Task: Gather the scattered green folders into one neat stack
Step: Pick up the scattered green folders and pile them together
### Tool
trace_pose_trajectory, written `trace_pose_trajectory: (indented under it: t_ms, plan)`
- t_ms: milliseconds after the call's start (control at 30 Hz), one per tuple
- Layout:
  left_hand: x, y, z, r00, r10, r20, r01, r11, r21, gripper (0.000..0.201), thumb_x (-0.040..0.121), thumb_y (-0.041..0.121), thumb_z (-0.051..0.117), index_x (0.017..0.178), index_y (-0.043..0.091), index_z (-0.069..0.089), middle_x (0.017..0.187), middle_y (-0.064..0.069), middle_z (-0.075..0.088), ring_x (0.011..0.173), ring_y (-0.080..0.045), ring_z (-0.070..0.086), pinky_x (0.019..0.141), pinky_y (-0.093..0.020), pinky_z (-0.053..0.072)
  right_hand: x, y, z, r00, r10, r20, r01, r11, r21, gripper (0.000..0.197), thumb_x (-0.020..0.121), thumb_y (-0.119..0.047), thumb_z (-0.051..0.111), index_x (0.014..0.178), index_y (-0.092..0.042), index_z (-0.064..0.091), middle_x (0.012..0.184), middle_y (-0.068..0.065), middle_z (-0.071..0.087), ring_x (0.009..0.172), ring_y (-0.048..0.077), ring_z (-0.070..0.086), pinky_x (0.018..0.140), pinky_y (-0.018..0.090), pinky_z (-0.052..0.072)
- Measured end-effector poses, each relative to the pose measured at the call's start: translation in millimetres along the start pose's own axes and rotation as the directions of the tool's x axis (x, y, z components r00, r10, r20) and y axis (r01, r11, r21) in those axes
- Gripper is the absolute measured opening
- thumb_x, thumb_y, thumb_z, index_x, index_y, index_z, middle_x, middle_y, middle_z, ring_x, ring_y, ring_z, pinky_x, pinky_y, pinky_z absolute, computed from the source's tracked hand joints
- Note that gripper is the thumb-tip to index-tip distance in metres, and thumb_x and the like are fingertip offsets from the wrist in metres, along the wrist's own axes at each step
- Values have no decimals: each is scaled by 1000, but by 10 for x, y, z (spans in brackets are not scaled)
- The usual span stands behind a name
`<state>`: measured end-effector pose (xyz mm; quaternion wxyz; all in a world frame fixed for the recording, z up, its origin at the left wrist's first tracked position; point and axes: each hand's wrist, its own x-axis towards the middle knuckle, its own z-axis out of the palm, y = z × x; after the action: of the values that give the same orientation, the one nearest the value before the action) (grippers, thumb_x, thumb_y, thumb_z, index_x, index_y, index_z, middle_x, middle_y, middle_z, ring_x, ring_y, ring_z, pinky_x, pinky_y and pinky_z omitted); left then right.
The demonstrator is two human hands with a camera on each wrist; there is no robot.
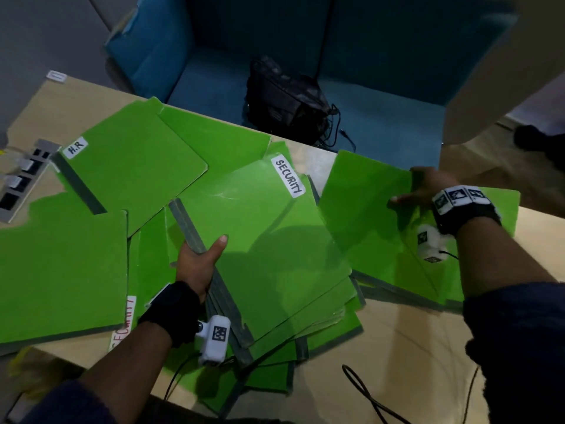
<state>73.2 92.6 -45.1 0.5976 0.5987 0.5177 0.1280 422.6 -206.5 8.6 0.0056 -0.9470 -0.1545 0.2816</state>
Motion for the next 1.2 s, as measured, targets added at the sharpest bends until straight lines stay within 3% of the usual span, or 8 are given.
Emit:
trace_pose_trajectory:
  t_ms: [233, 500, 667, 767, 833, 933, 1000, 1200]
  plan:
    - [-54, 56, -177, 1000, 23, 17, -23, 1000, -18, 48, 78, 37, 78, 93, 13, 41, 74, 0, 36, 78, -22, 43, 72, -35, 41, -771, 412, -581, 969, 65, -237, 6, 958, 287, 58, 68, -56, 79, 110, -18, 69, 94, 10, 70, 83, 27, 65, 75, 32, 47]
    - [-381, 152, -200, 995, 98, -22, -100, 991, -86, 48, 80, 31, 78, 111, 12, 49, 87, -4, 55, 85, -22, 52, 78, -34, 46, -1449, 140, -595, 937, 109, -333, 188, 645, 741, 42, 75, -48, 77, 100, -16, 68, 84, 2, 72, 52, 1, 66, 48, 18, 53]
    - [-508, 162, -228, 985, 174, 15, -172, 979, -106, 37, 82, 29, 76, 98, 13, 47, 75, -1, 48, 74, -21, 49, 68, -30, 45, -1458, -440, 139, 950, 156, -272, 180, 438, 881, 38, 73, -50, 80, 82, -14, 72, 83, 9, 75, 73, 21, 73, 70, 37, 61]
    - [-532, 141, -301, 974, 219, 53, -213, 971, -105, 30, 86, 18, 71, 86, 16, 41, 65, 3, 38, 67, -19, 40, 57, -26, 36, -1511, -788, 545, 967, 165, -193, 107, 426, 899, 32, 77, -38, 81, 89, -11, 69, 78, 6, 70, 54, 5, 66, 51, 22, 53]
    - [-544, 131, -372, 965, 243, 99, -232, 966, -111, 23, 84, 13, 72, 84, 11, 49, 66, 6, 47, 62, -18, 45, 62, -26, 40, -1554, -987, 762, 975, 145, -171, 88, 455, 886, 38, 77, -31, 83, 102, -10, 64, 87, 4, 68, 64, 9, 64, 47, 14, 48]
    - [-582, 125, -475, 952, 251, 176, -229, 964, -138, 37, 78, 16, 78, 108, 7, 58, 86, 1, 65, 78, -18, 61, 71, -29, 50, -1630, -1245, 983, 984, 96, -150, 86, 481, 873, 50, 78, -27, 82, 119, -17, 54, 104, 5, 68, 84, 20, 65, 66, 24, 53]
    - [-606, 108, -524, 950, 249, 187, -226, 965, -135, 34, 80, 17, 77, 105, 11, 55, 85, -1, 62, 79, -18, 59, 69, -29, 48, -1642, -1360, 1102, 986, 32, -166, 126, 519, 845, 62, 79, -27, 81, 131, -20, 49, 119, 9, 67, 99, 27, 66, 83, 38, 56]
    - [-576, -25, -679, 969, 203, 143, -184, 974, -134, 17, 87, 21, 68, 92, 18, 51, 78, -3, 52, 74, -21, 50, 67, -31, 44, -1696, -1432, 1379, 997, -52, -51, 73, 706, 704, 79, 84, -27, 76, 151, -23, 34, 148, 8, 48, 128, 30, 52, 101, 37, 44]
